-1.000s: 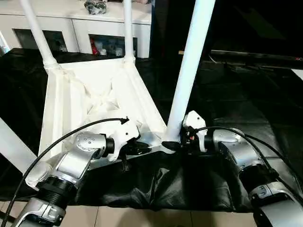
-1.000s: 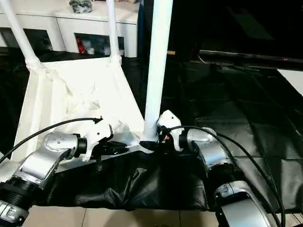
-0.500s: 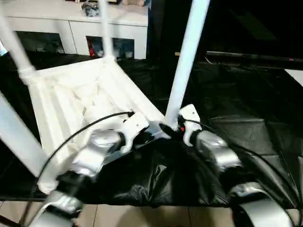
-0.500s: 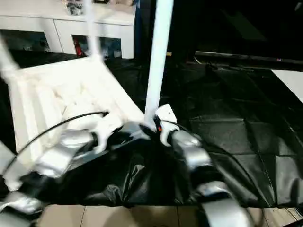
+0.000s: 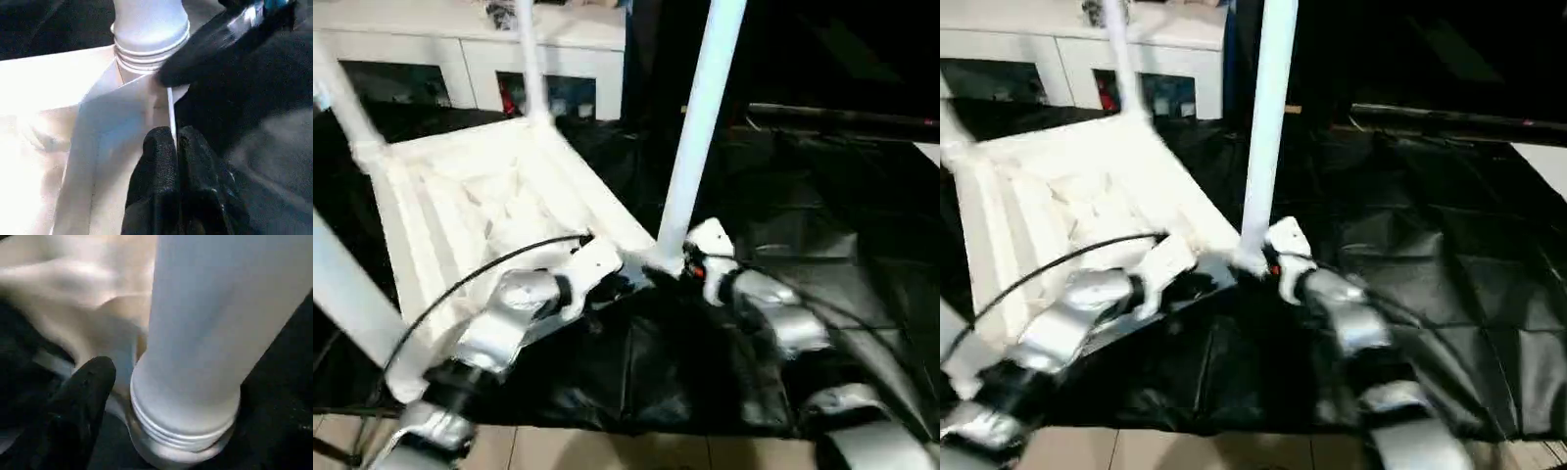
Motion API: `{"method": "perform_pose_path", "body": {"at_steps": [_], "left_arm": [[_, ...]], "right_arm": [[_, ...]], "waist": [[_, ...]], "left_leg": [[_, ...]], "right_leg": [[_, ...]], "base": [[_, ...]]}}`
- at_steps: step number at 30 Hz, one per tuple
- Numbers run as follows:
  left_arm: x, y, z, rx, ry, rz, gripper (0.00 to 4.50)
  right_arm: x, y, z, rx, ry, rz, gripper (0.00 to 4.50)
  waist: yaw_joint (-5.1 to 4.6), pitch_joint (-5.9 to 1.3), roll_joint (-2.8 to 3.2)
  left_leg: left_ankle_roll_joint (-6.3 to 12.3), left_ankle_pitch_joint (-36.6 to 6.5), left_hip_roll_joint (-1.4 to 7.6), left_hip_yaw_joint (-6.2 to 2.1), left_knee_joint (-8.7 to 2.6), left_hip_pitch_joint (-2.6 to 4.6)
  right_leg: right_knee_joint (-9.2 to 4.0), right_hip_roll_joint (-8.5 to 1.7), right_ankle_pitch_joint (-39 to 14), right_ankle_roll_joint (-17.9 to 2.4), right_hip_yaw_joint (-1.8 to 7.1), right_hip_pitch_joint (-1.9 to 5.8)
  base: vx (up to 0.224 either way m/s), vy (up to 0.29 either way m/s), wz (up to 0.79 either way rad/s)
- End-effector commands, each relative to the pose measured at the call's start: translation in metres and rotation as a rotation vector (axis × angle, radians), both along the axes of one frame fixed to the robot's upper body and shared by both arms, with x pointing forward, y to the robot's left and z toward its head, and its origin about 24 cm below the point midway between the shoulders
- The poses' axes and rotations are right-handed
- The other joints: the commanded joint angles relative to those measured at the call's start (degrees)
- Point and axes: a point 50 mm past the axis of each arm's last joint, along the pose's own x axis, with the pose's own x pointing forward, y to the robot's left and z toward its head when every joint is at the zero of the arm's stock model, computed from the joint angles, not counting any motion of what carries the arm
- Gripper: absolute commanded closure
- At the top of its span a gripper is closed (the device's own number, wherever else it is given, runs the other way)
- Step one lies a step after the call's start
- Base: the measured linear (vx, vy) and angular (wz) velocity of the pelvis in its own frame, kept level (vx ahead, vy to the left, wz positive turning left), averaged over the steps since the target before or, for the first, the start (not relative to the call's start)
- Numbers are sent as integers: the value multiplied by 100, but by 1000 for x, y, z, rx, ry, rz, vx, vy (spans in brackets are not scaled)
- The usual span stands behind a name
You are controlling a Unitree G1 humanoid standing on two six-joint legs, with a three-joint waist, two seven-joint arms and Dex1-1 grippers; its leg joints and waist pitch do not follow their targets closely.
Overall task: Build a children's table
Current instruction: Rotate leg to tighten
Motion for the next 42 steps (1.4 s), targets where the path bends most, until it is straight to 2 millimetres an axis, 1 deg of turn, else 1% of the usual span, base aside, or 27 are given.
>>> {"method": "perform_pose_path", "body": {"at_steps": [1, 2, 3, 4, 5, 7, 9, 10, 13, 14, 17, 20, 25, 28, 29, 30, 32, 33, 34, 35, 36, 37, 38, 39, 40, 41, 42], "left_arm": [[-8, -11, -2, -52, 23, -89, 450], [-9, -8, -2, -53, 28, -101, 450], [-11, -4, -2, -54, 40, -126, 450], [-11, -4, -2, -54, 40, -126, 450], [-12, -1, -2, -53, 47, -139, 450], [-14, 5, 0, -55, 66, -172, 450], [-16, 9, 2, -59, 79, -198, 450], [-17, 11, 3, -61, 91, -215, 450], [-20, 15, 5, -63, 111, -254, 450], [-23, 16, 6, -65, 132, -281, 450], [-25, 18, 6, -68, 155, -303, 450], [-24, 19, 6, -68, 165, -307, 450], [-23, 21, 7, -83, 181, -303, 450], [-16, 18, 7, -101, 156, -241, 450], [-9, 17, 5, -89, 131, -155, 450], [-8, 17, 5, -88, 130, -152, 450], [-1, 12, 5, -87, 93, -66, 450], [-1, 11, 5, -88, 92, -62, 450], [4, 6, 6, -91, 67, -4, 450], [6, 4, 6, -91, 55, 13, 450], [8, 1, 6, -84, 43, 41, 450], [11, -5, 7, -88, 31, 72, 450], [14, -15, 8, -96, 18, 118, 450], [15, -17, 8, -97, 15, 127, 450], [16, -22, 9, -98, 4, 137, 450], [16, -22, 9, -98, 4, 137, 450], [18, -33, 9, -102, -16, 157, 450]], "right_arm": [[-6, 11, 6, 14, 2, 139, 57], [-8, 7, 6, 1, 13, 177, 57], [-11, 2, 6, -21, 28, 227, 57], [-11, 2, 6, -21, 28, 227, 57], [-12, 0, 6, -30, 36, 250, 57], [-14, -5, 6, -52, 58, 299, 57], [-16, -8, 7, -61, 73, 332, 84], [-17, -9, 8, -61, 81, 350, 84], [-19, -9, 8, -59, 100, 389, 116], [-21, -8, 8, -55, 113, 410, 116], [-22, -7, 8, -56, 119, 433, 146], [-23, -6, 7, -57, 126, 443, 168], [-25, -4, 6, -40, 146, 454, 178], [-27, 1, 4, 1, 149, 434, 178], [-25, 7, 2, 40, 134, 360, 178], [-25, 7, 1, 41, 134, 358, 178], [-17, 17, -4, 75, 105, 196, 178], [-17, 18, -4, 76, 104, 190, 178], [-13, 25, -7, 91, 95, 95, 178], [-12, 27, -9, 97, 98, 62, 178], [-10, 33, -10, 102, 89, 16, 178], [-7, 41, -11, 116, 88, -42, 178], [-4, 53, -11, 134, 79, -118, 178], [-4, 55, -11, 136, 76, -136, 178], [-2, 60, -11, 141, 76, -183, 178], [-2, 60, -11, 141, 76, -183, 178], [0, 72, -9, 168, 80, -248, 178]], "waist": [[31, -352, -37], [34, -349, -36], [49, -344, -23], [49, -347, -30], [52, -338, -26], [54, -341, -23], [66, -343, -24], [75, -342, -23], [88, -347, -19], [94, -348, -26], [106, -353, 6], [110, -357, 0], [116, -356, 7], [113, -349, 12], [107, -340, 13], [106, -329, 12], [81, -323, -22], [69, -318, -18], [34, -324, -29], [10, -317, -18], [-3, -316, -10], [-20, -314, -17], [-51, -315, 3], [-61, -309, 2], [-53, -321, 0], [-60, -323, -4], [-53, -330, 6]], "left_leg": [[371, -1493, -82, 131, -360, -46], [363, -1501, -81, 132, -360, -44], [340, -1533, -79, 122, -368, -39], [329, -1550, -76, 121, -369, -49], [321, -1602, -73, 123, -373, -38], [305, -1628, -76, 117, -375, -39], [304, -1653, -72, 114, -375, -30], [302, -1642, -71, 115, -375, -24], [277, -1584, -60, 111, -382, -29], [276, -1545, -55, 112, -385, -31], [255, -1495, -48, 120, -384, -12], [233, -1464, -52, 122, -383, -16], [209, -1477, -58, 122, -380, -13], [196, -1543, -62, 124, -378, -5], [180, -1573, -62, 123, -385, -5], [164, -1608, -64, 123, -389, 5], [73, -1703, -90, 110, -383, 3], [49, -1748, -97, 100, -382, 9], [32, -1742, -99, 92, -378, -12], [33, -1825, -112, 88, -365, 20], [29, -1849, -115, 81, -366, 8], [33, -1854, -117, 82, -368, 1], [16, -1875, -131, 75, -357, 2], [2, -1874, -131, 73, -361, -3], [10, -1897, -143, 71, -349, 13], [26, -1889, -144, 77, -351, 10], [40, -1879, -135, 72, -360, 8]], "right_leg": [[-467, -252, -2481, -702, 222, 307], [-465, -254, -2482, -720, 223, 303], [-467, -251, -2522, -734, 215, 311], [-458, -251, -2510, -731, 219, 320], [-465, -249, -2544, -735, 222, 305], [-464, -251, -2562, -739, 220, 313], [-463, -258, -2573, -762, 223, 313], [-462, -259, -2549, -780, 224, 312], [-432, -257, -2409, -849, 233, 323], [-420, -254, -2326, -867, 236, 327], [-395, -250, -2094, -979, 245, 324], [-383, -249, -1994, -1021, 249, 338], [-388, -250, -2049, -1004, 249, 347], [-403, -245, -2134, -973, 248, 336], [-415, -244, -2202, -949, 248, 333], [-433, -241, -2278, -922, 246, 324], [-478, -261, -2774, -723, 221, 321], [-490, -261, -2919, -663, 207, 315], [-502, -268, -3053, -567, 199, 321], [-549, -269, -3230, -503, 182, 285], [-550, -272, -3283, -475, 175, 293], [-565, -266, -3328, -444, 170, 292], [-579, -269, -3447, -387, 154, 278], [-589, -267, -3479, -363, 146, 276], [-610, -269, -3538, -309, 131, 274], [-613, -264, -3508, -306, 137, 265], [-600, -260, -3398, -321, 143, 268]], "base": [[0, 0, 0], [0, 0, 0], [0, 0, 0], [0, 0, 0], [0, 0, 0], [0, 0, 0], [0, 0, 0], [0, 0, 0], [0, 0, 0], [0, 0, 0], [0, 0, 0], [0, 0, 0], [0, 0, 0], [0, 0, 0], [0, 0, 0], [0, 0, 0], [0, 0, 0], [0, 0, 0], [0, 0, 0], [0, 0, 0], [0, 0, 0], [0, 0, 0], [0, 0, 0], [0, 0, 0], [0, 0, 0], [0, 0, 0], [0, 0, 0]]}}
